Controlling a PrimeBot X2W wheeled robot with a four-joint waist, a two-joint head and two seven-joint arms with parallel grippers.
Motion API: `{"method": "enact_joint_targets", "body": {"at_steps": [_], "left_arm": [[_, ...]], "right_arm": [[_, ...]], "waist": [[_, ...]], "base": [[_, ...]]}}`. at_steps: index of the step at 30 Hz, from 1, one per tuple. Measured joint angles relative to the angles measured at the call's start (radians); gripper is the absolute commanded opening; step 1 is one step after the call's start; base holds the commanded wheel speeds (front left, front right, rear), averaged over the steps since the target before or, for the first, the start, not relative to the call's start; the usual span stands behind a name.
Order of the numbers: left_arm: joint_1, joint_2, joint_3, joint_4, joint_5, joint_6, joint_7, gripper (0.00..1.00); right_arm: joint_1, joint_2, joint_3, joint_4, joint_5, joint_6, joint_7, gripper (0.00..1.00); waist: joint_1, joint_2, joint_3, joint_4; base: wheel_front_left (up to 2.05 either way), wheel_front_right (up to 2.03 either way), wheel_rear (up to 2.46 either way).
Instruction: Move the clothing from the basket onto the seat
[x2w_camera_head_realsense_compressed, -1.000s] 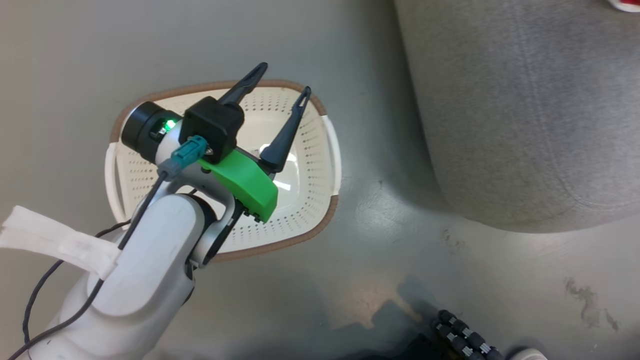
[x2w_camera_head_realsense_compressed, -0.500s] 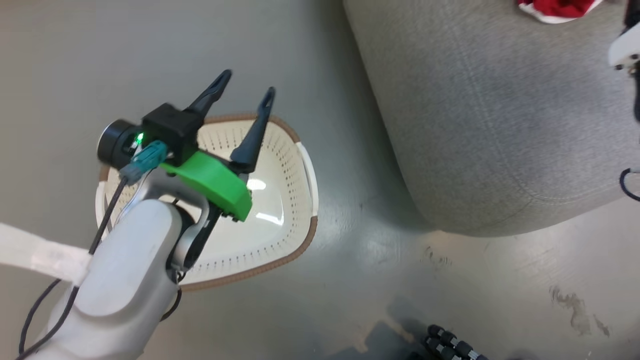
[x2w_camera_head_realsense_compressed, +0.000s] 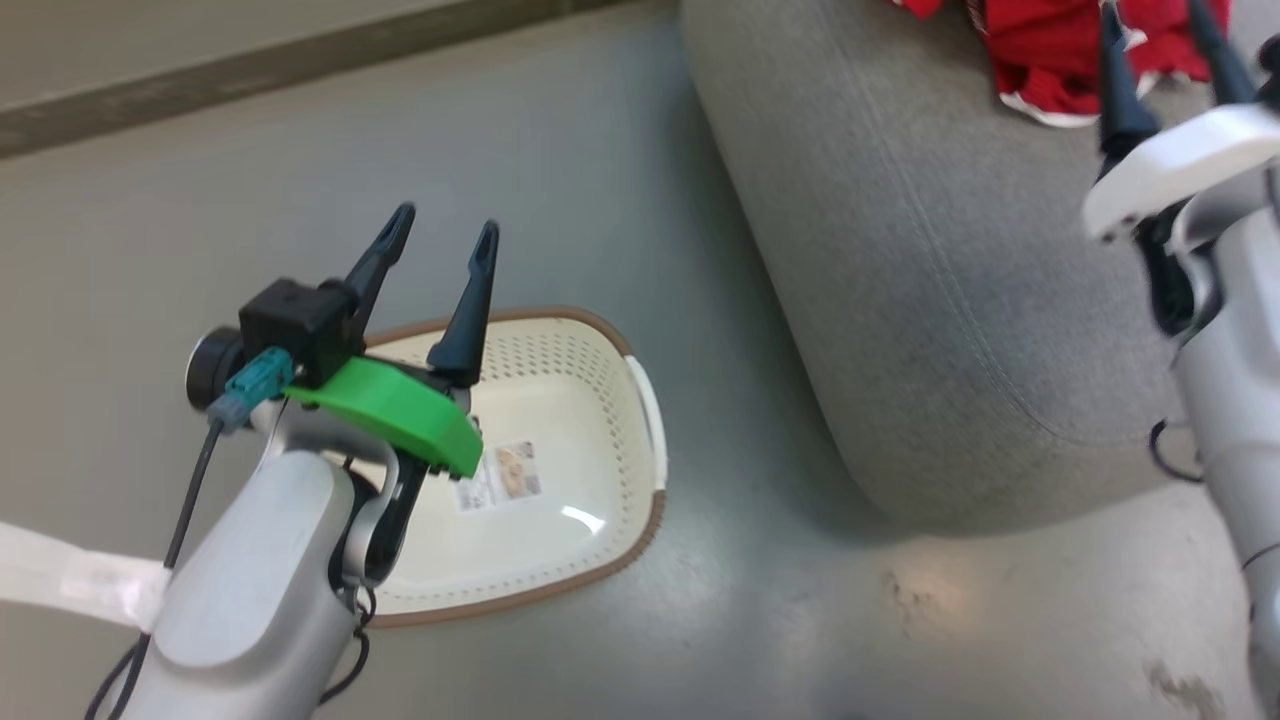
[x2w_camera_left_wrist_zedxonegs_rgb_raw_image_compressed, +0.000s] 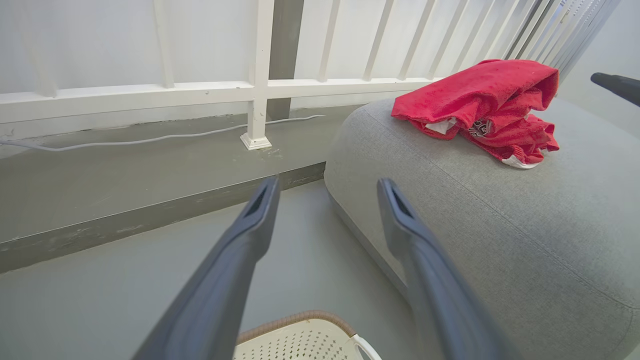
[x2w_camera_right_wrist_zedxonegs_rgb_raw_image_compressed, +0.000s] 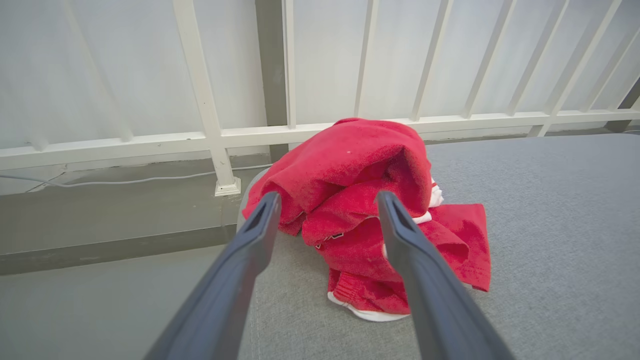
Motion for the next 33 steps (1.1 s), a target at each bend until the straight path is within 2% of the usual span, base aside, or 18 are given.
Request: {"method": "enact_joint_targets", "body": {"at_steps": [12, 23, 26, 33], "left_arm": [[0.133, -0.018, 0.059, 0.063, -0.028, 0.027, -0.030, 1.00], [0.282, -0.001, 0.142, 0.068, -0.030, 0.056, -0.044, 1.00], [0.322, 0.010, 0.171, 0.059, -0.028, 0.063, -0.047, 1.00], [0.399, 0.012, 0.239, -0.007, -0.013, 0.072, -0.047, 1.00]], "right_arm": [[0.146, 0.063, 0.005, -0.137, -0.015, 0.003, -0.001, 1.00], [0.374, 0.152, 0.009, -0.232, -0.024, -0.033, -0.001, 1.00], [0.425, 0.169, 0.016, -0.260, -0.040, -0.051, -0.001, 1.00], [0.512, 0.183, 0.035, -0.308, -0.044, -0.065, -0.001, 1.00]], "waist": [[0.0000, -0.0001, -0.131, 0.125], [0.0000, 0.0000, -0.274, 0.239], [0.0000, 0.0000, -0.308, 0.259], [0.0000, 0.0000, -0.366, 0.283]], "base": [[0.00, 0.00, 0.00], [0.00, 0.00, 0.00], [0.00, 0.00, 0.00], [0.00, 0.00, 0.00]]}}
